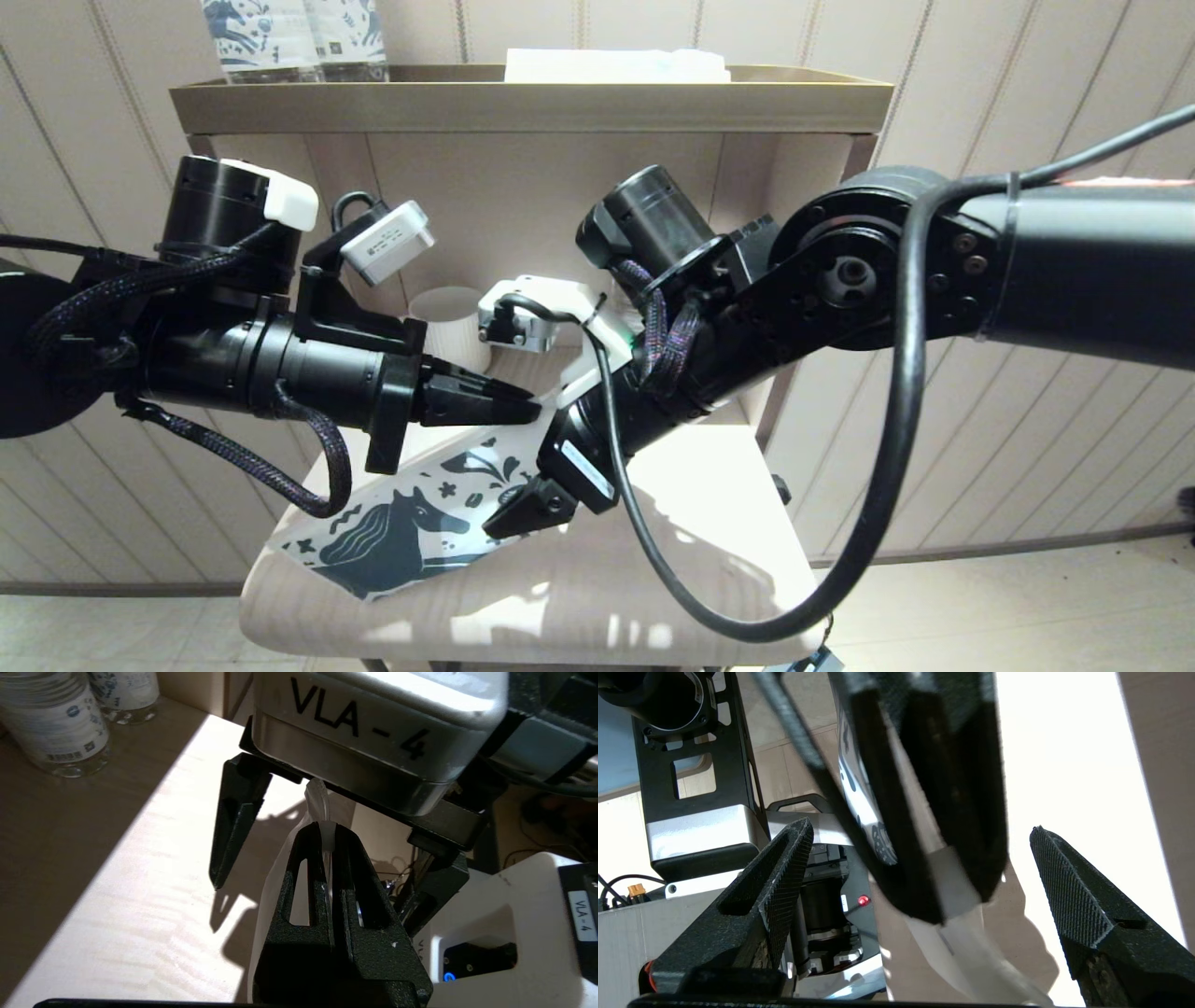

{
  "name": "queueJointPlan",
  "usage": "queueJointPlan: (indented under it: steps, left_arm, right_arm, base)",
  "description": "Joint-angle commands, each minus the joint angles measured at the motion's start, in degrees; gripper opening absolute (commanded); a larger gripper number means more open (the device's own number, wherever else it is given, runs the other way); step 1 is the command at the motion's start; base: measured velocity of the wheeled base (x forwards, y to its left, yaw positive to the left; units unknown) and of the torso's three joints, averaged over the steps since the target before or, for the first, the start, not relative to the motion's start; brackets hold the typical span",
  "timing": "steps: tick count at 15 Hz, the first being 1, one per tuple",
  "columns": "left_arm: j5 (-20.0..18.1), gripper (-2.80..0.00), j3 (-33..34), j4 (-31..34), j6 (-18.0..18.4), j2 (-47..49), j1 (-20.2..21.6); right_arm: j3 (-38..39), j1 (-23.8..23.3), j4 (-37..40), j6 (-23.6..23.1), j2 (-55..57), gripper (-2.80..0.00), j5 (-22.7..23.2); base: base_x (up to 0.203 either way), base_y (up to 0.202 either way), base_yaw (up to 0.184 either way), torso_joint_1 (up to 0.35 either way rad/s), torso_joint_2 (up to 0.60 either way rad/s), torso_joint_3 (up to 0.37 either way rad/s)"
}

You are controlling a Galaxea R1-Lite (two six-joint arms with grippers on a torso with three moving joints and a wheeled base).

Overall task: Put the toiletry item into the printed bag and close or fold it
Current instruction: Hand it to the other hand

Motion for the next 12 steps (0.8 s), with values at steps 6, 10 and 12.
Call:
queueJointPlan:
  steps: [6,10,12]
  left_arm:
    - [-5.1,-2.8,-0.2,0.3,-1.1,0.4,0.5]
    - [-5.1,-2.8,0.0,0.3,-0.9,0.7,0.5]
    - [-5.1,-2.8,0.0,0.3,-0.9,0.8,0.5]
  right_arm:
    - [0.0,0.0,0.5,-0.2,-0.3,0.0,0.2]
    - [0.0,-0.1,0.6,-0.5,-0.3,0.0,0.1]
    - [0.0,-0.1,0.7,-0.7,-0.2,0.0,0.1]
  base:
    - [0.0,0.0,0.0,0.0,0.0,0.0]
    - [0.0,0.0,0.0,0.0,0.0,0.0]
    - [0.0,0.0,0.0,0.0,0.0,0.0]
